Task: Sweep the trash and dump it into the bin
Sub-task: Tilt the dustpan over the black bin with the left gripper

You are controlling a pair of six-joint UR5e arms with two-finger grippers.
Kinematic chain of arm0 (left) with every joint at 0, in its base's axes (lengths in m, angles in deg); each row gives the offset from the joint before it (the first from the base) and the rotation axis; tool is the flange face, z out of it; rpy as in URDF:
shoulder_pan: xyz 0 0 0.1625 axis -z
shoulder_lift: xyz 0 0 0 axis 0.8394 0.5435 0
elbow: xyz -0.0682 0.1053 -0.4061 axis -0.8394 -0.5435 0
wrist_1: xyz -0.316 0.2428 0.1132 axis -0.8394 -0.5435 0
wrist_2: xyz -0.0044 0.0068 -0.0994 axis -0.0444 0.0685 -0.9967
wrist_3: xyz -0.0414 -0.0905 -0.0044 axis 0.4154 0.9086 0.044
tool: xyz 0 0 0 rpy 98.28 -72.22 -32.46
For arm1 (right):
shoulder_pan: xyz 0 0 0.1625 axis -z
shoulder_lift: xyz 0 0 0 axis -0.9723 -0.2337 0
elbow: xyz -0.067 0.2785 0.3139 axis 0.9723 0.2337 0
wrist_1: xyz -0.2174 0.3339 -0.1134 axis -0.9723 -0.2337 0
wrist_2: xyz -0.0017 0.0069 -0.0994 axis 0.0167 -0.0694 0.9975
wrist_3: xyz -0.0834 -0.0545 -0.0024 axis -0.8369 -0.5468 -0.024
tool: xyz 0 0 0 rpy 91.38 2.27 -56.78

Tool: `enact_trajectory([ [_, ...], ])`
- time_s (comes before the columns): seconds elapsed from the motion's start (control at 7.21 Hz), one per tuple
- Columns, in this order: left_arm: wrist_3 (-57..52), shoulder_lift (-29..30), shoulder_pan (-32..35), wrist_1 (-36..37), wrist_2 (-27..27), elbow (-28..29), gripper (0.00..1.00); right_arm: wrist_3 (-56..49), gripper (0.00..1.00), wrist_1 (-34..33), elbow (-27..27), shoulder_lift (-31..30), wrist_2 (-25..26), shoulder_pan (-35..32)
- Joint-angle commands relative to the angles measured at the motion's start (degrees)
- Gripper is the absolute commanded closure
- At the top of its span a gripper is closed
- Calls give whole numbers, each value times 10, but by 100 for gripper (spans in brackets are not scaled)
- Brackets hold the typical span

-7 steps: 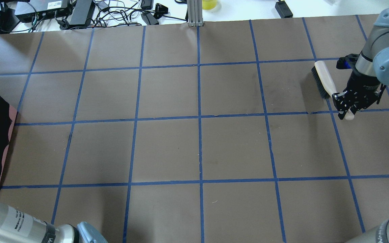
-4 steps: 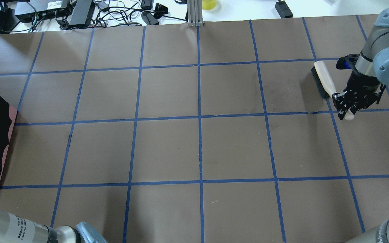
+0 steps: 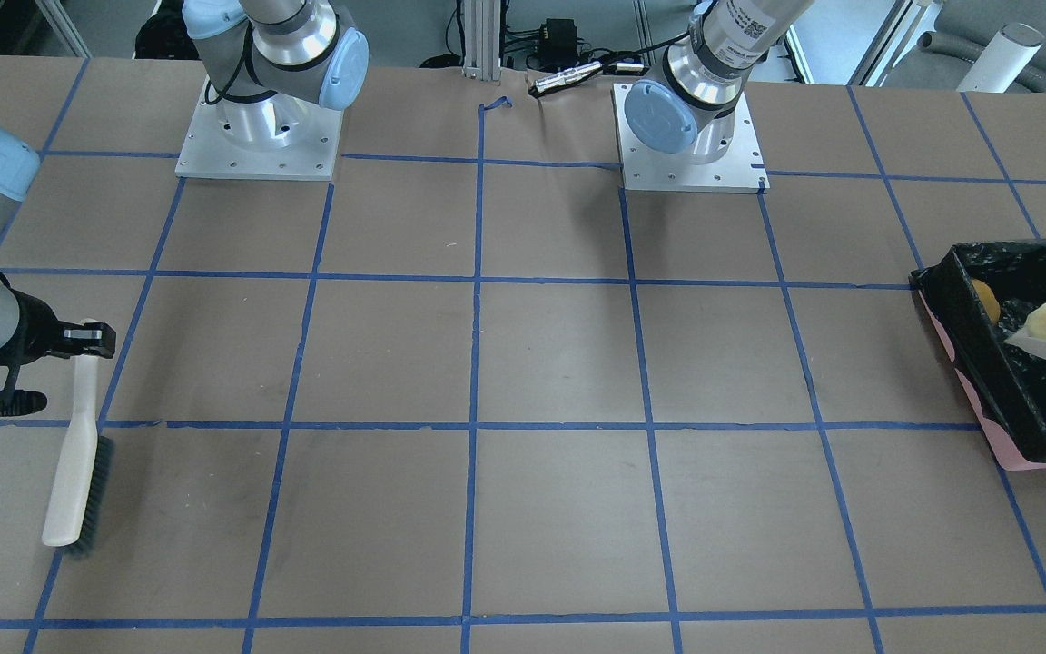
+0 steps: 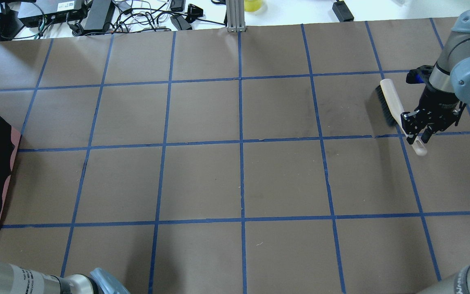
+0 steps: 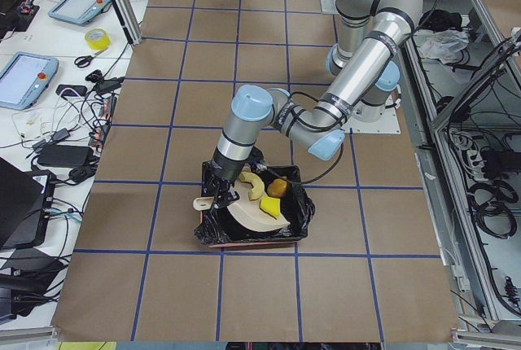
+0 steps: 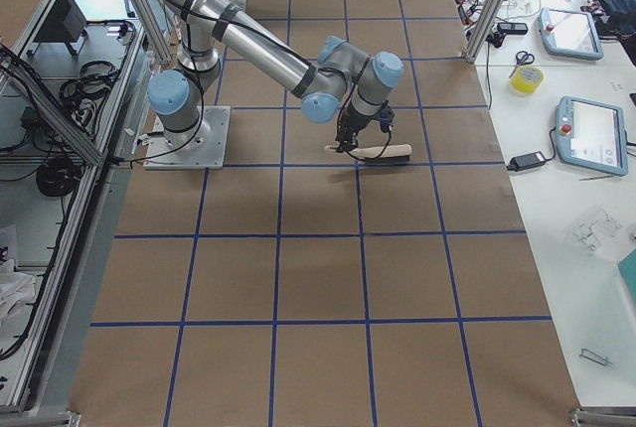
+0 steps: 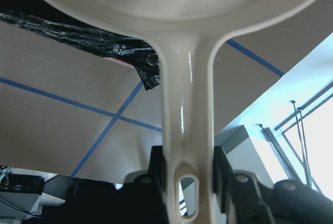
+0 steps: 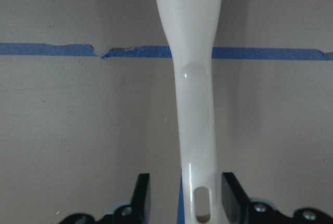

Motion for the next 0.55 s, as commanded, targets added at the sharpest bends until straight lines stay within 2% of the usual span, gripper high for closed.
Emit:
enact_trajectory([
  [0.0, -13, -21, -2, 76, -5, -21, 100, 0, 43, 0, 0, 1, 0, 0],
  [0.42, -13, -83, -8, 143, 4, -125, 100, 4, 41, 0, 6, -2, 3, 0],
])
